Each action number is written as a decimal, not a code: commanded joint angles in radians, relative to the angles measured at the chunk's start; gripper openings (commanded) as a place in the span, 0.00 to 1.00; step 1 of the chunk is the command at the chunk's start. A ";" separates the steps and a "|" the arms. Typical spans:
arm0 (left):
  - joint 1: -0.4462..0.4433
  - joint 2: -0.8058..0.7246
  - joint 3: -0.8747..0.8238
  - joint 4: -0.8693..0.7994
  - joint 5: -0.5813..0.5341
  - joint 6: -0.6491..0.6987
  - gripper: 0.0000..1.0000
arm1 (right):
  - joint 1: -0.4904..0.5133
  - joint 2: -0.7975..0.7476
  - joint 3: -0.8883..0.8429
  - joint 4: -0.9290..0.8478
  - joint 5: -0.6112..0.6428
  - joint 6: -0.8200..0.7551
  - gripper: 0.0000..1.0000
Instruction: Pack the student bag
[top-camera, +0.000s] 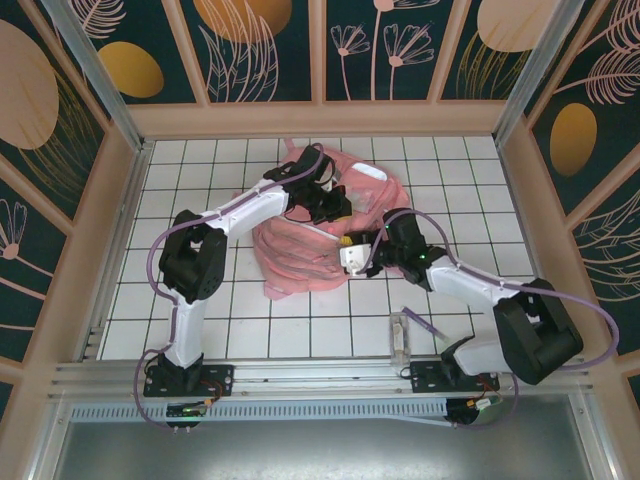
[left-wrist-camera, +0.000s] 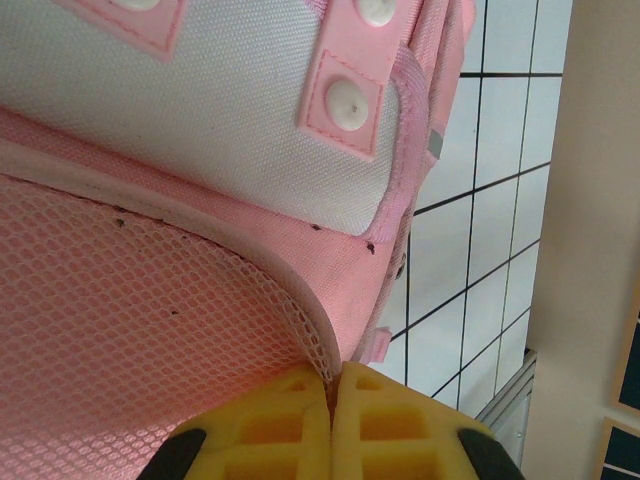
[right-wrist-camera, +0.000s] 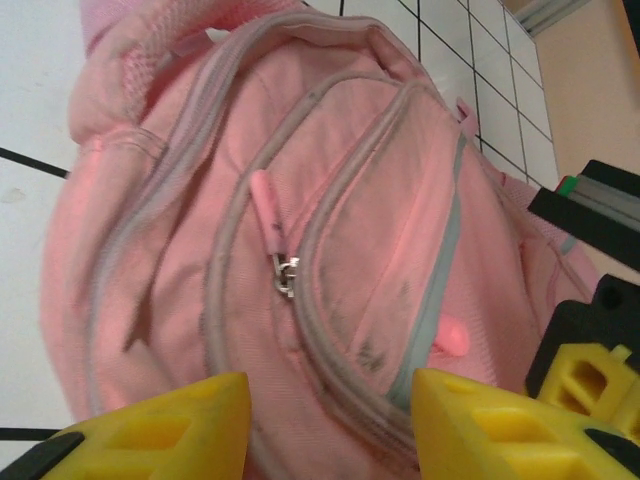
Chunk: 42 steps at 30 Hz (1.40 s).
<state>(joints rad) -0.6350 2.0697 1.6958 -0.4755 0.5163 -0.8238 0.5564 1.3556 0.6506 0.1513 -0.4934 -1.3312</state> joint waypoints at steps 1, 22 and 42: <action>-0.005 -0.026 -0.010 0.008 0.075 -0.014 0.00 | 0.009 0.061 0.047 0.018 0.042 -0.100 0.46; 0.141 -0.506 -0.362 0.125 0.056 0.483 0.50 | -0.043 0.172 0.150 0.085 -0.186 0.227 0.00; 0.040 -0.487 -0.684 0.376 -0.094 0.801 0.45 | -0.094 0.236 0.190 0.120 -0.448 0.450 0.00</action>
<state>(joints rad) -0.5953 1.5513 0.9615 -0.1009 0.4873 -0.0822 0.4553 1.5929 0.8024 0.2695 -0.8146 -0.9165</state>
